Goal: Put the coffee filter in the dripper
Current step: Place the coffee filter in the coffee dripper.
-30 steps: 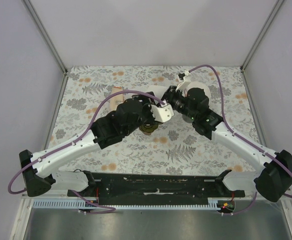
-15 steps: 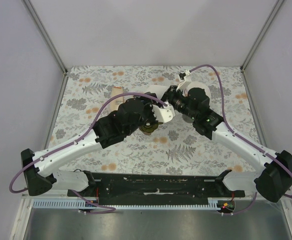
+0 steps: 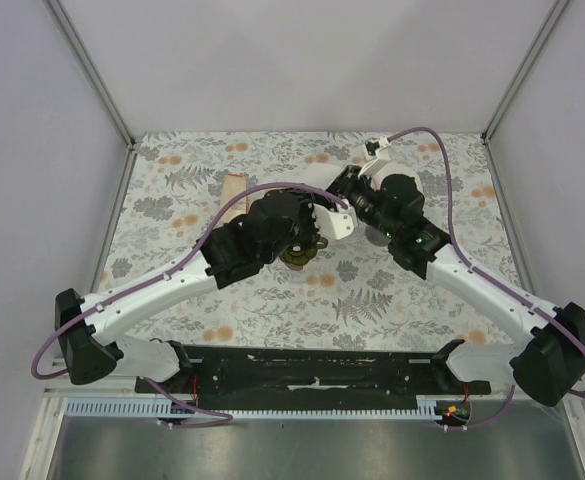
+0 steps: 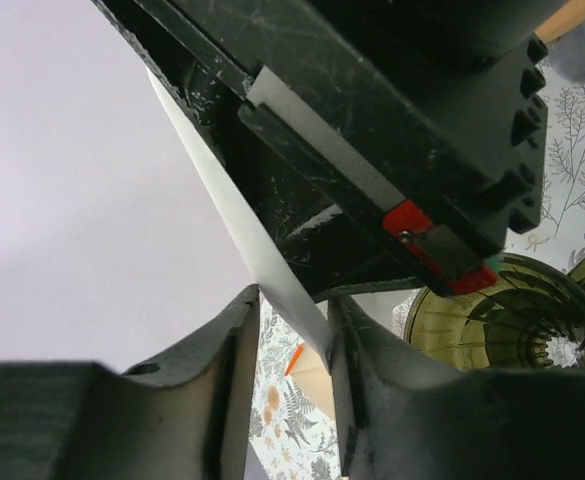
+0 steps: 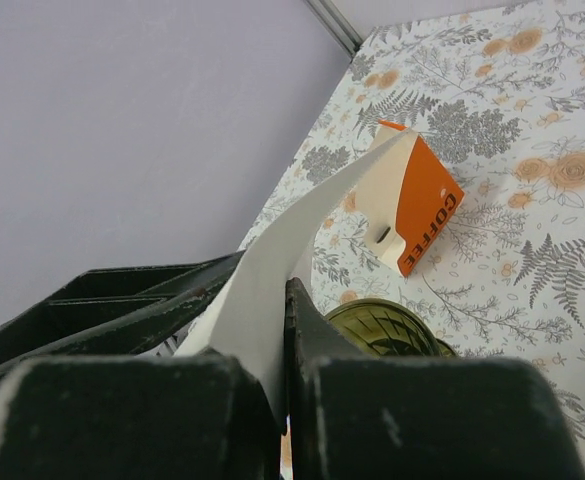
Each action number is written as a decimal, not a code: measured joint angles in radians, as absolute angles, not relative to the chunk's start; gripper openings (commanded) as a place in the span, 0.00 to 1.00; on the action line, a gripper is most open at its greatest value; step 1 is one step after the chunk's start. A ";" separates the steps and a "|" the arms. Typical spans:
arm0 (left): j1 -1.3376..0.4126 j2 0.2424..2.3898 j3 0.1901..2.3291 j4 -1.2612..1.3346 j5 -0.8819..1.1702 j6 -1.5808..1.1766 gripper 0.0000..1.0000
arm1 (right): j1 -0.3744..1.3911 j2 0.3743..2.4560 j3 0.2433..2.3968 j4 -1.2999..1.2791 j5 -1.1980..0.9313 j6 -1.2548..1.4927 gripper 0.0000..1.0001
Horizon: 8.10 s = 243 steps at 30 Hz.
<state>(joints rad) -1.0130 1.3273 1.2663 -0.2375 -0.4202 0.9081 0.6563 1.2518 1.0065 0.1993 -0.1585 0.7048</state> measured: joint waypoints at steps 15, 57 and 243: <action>-0.984 1.335 1.365 -0.250 -0.482 0.834 0.02 | 0.639 1.214 0.954 0.224 -0.134 0.705 0.00; -1.079 1.296 1.354 -0.221 -0.535 0.773 0.30 | 0.636 1.218 0.865 0.575 0.039 0.819 0.00; -0.513 1.214 1.196 -0.668 0.148 -0.393 0.52 | 0.891 1.693 1.730 -0.874 -0.056 -0.061 0.34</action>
<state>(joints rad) -0.5125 1.2137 1.1961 -0.6682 0.1482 -0.3931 0.8909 1.6932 1.7298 -0.8738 -0.0563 -0.0608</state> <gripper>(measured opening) 0.509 0.311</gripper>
